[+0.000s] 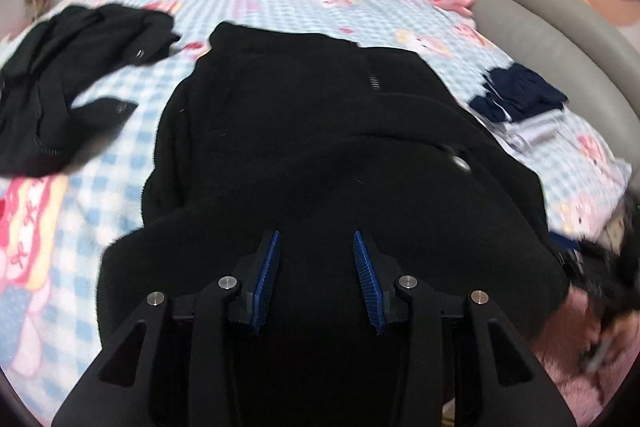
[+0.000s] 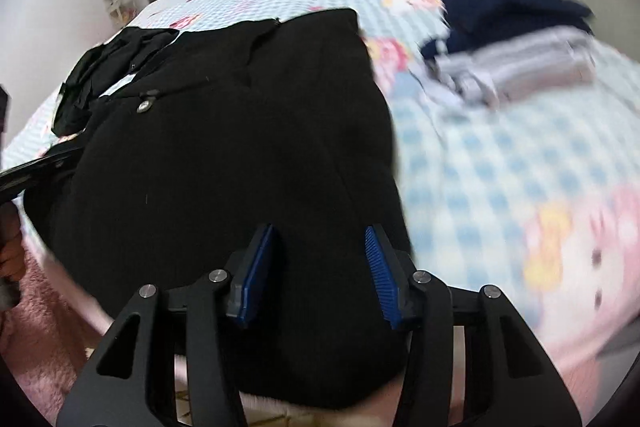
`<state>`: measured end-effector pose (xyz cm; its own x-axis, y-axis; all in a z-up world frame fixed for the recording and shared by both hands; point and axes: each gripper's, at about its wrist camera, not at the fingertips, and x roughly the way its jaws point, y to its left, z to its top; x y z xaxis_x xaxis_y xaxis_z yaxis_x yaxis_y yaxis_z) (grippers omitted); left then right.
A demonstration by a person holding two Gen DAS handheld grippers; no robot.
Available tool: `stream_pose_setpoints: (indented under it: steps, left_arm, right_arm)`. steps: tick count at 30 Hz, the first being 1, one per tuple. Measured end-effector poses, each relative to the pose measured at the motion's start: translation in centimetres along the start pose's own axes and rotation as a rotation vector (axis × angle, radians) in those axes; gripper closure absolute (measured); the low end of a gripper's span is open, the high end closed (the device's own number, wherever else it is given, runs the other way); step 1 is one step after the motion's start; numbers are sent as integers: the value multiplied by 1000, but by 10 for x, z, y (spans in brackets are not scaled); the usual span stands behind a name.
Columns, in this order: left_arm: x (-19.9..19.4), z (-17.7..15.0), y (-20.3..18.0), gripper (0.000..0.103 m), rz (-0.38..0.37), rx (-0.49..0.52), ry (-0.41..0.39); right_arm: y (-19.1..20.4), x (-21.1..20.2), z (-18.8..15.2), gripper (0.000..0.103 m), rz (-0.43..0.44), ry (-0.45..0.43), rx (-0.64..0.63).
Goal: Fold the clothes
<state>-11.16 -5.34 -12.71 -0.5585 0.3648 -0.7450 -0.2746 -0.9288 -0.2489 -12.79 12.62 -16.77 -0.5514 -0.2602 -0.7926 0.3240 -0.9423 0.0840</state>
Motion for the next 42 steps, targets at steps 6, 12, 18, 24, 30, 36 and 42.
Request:
stream_pose_setpoints:
  steps: [6,12,18,24,30,36,42]
  left_arm:
    - [-8,12,-14,64,36,48,18]
    - [-60,-18,-5,61,-64,-35,-44]
    - [-61,-49,7,57,-15,-94,-31]
    - [-98,-54,36,58,-1,-183,-146]
    - [-99,-51,72,54,35,-276,-175]
    - [-53,11,107,55,107,-278,-50]
    - [6,33,93,56,80,-169,182]
  right_arm:
    - [-1,-13,-25,56,-30,28,16]
    - [5,-56,0,55,38,-99,-3]
    - [54,-35,25,55,22,-114,-181]
    - [19,-10,-14,57,8,-35,-58]
    - [-4,-14,-38,57,-9,-6,18]
    - [2,-23,-34,57,-28,-27,-12]
    - [0,-44,16,53,59,-115,26]
